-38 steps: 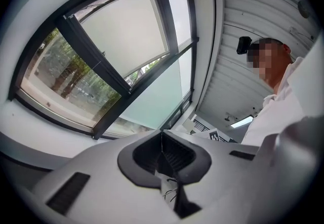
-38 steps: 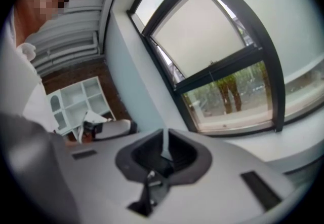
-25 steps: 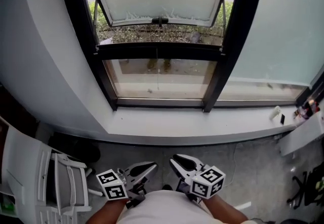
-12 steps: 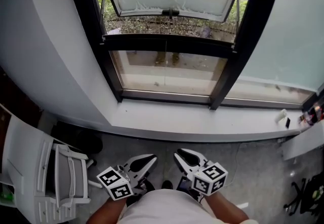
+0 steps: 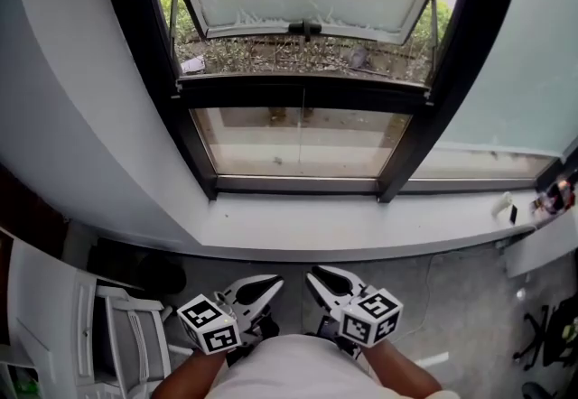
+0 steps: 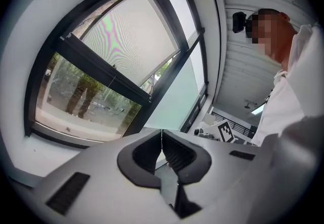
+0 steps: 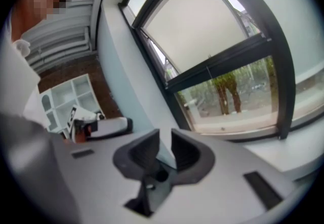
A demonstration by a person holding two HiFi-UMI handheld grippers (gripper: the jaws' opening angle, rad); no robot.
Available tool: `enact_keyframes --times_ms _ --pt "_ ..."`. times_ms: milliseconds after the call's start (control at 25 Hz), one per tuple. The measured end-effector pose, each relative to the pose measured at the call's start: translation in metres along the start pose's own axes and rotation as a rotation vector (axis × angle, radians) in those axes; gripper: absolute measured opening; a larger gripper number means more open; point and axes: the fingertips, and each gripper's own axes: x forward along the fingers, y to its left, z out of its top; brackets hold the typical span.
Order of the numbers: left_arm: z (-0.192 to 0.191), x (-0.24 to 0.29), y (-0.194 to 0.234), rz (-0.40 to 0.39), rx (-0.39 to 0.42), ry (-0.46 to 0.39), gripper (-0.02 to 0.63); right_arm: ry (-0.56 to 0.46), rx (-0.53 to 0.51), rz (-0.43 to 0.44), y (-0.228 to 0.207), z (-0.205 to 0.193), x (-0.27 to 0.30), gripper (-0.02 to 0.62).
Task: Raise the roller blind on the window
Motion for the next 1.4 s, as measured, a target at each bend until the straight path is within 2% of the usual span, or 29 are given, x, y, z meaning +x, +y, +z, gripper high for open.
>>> enact_keyframes --times_ms 280,640,1040,1400 --pt "0.036 -0.009 0.054 -0.049 0.017 0.063 0.025 -0.007 0.008 -0.041 0.003 0.028 0.067 0.071" --pt "0.066 -0.024 0.104 -0.066 0.010 0.076 0.025 -0.010 0.006 -0.092 0.002 0.042 0.121 0.071" --pt "0.075 -0.003 0.120 -0.092 -0.003 0.089 0.025 -0.022 -0.004 -0.137 -0.023 0.060 0.130 0.071" --pt "0.093 0.053 0.131 -0.040 0.013 0.043 0.025 0.001 -0.037 -0.101 -0.077 0.087 0.128 0.071"
